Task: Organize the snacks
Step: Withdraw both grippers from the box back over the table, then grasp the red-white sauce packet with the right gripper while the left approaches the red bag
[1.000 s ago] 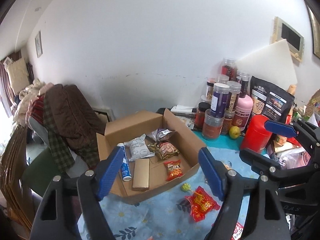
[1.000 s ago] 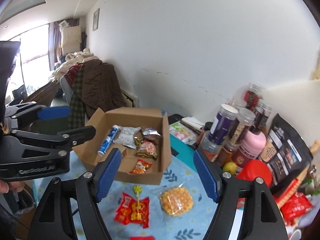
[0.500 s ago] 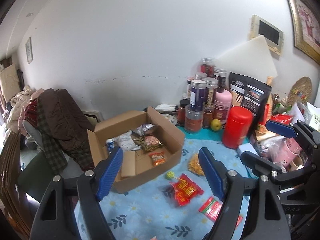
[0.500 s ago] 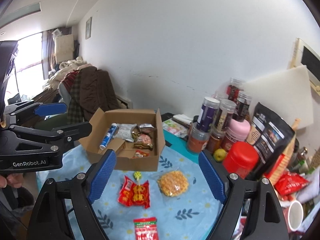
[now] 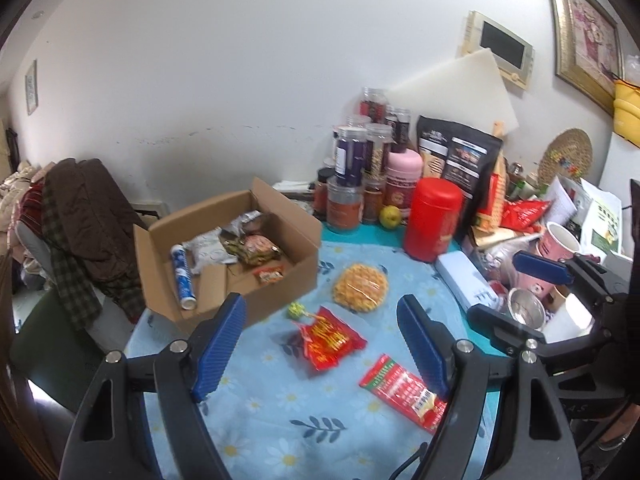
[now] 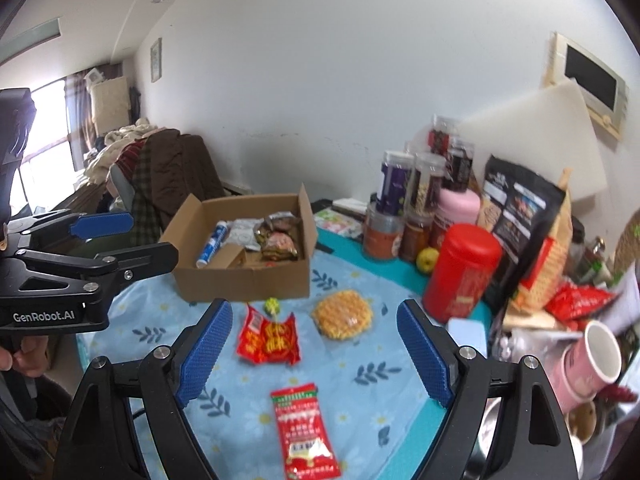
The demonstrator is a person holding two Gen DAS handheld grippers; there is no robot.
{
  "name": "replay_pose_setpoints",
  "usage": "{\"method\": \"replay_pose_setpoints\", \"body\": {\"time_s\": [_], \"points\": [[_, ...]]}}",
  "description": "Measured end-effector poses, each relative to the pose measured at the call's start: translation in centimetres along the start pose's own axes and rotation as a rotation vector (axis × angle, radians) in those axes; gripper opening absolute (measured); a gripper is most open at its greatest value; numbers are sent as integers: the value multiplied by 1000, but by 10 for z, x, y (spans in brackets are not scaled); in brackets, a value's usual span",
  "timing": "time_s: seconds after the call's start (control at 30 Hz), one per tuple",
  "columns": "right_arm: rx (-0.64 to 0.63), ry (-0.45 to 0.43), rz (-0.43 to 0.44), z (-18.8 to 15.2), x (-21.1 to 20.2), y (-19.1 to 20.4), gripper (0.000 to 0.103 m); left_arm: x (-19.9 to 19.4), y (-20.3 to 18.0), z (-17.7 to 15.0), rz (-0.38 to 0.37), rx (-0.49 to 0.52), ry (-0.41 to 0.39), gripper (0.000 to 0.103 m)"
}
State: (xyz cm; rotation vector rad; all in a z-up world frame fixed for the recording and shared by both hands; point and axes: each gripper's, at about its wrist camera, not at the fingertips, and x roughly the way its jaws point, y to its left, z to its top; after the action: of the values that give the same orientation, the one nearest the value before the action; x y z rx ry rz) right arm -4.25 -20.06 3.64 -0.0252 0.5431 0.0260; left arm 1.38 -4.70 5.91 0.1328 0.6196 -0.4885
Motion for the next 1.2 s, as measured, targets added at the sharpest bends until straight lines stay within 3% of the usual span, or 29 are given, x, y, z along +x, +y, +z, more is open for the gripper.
{"method": "replay_pose_setpoints", "body": {"time_s": [0.47, 0.93, 1.2], "points": [[54, 123, 24, -55, 31, -7, 85, 40, -6, -44, -56, -28, 142, 78], [65, 308, 48, -108, 89, -9, 85, 84, 1, -79, -39, -100, 253, 78], [2, 408, 43, -124, 120, -1, 85, 108, 10, -86, -25, -123, 300, 78]]}}
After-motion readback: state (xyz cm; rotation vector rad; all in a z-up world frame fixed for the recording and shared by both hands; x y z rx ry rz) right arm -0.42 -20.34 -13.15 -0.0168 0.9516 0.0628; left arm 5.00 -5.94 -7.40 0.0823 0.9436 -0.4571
